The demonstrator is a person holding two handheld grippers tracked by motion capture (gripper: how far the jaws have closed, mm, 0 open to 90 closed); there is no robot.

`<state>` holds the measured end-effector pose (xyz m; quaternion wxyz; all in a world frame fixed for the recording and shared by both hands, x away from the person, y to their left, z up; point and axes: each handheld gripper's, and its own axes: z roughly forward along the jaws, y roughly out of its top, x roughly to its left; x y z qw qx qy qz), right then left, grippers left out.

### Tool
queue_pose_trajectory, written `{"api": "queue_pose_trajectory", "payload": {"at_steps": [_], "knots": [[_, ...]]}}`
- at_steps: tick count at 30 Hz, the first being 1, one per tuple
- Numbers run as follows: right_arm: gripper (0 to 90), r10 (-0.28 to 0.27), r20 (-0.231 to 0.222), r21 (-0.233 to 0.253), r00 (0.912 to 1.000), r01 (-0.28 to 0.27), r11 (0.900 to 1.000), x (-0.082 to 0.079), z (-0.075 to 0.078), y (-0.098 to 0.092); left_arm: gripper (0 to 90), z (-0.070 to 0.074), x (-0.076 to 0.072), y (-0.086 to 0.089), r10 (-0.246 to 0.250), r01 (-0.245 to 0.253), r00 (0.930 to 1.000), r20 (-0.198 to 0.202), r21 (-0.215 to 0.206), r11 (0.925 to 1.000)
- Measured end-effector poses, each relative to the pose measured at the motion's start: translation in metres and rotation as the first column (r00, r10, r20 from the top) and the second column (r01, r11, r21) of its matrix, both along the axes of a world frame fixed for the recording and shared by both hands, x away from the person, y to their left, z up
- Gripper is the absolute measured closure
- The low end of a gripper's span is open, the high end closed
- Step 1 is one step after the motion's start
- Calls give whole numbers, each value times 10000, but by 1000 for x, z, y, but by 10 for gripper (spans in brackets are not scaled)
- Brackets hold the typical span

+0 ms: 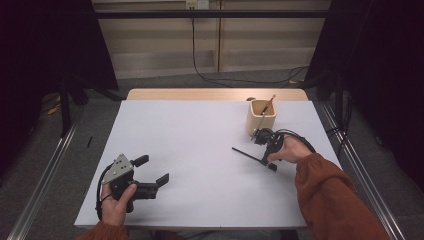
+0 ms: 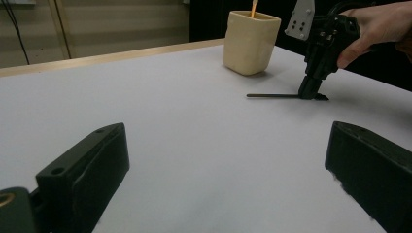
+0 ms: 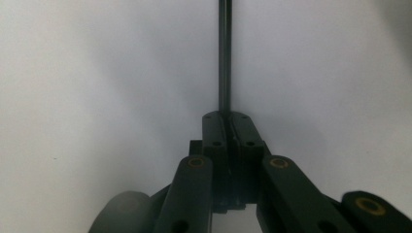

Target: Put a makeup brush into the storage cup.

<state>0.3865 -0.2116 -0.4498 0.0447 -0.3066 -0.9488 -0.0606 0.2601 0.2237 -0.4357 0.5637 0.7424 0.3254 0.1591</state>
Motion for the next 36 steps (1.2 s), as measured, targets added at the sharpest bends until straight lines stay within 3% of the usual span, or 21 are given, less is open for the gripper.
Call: {"api": "queue_pose_trajectory", "payload": {"at_steps": [7,22,30,36], "knots": [[862,-39,-23,180,10000,39,9998,0,1,-3,22,0,0,0,11,-11,10000,-5,1,10000],[862,-372,372,1514,9986,311,9880,-10,16,-12,21,0,0,0,11,-11,10000,44,-18,10000],[863,-951,1114,2557,9892,639,9646,-15,27,-20,21,0,-1,1,52,-52,10000,37,-12,10000],[862,-1265,1327,3408,9831,746,9372,-20,32,-26,21,0,-1,1,115,-115,9999,56,-22,9999]]}}
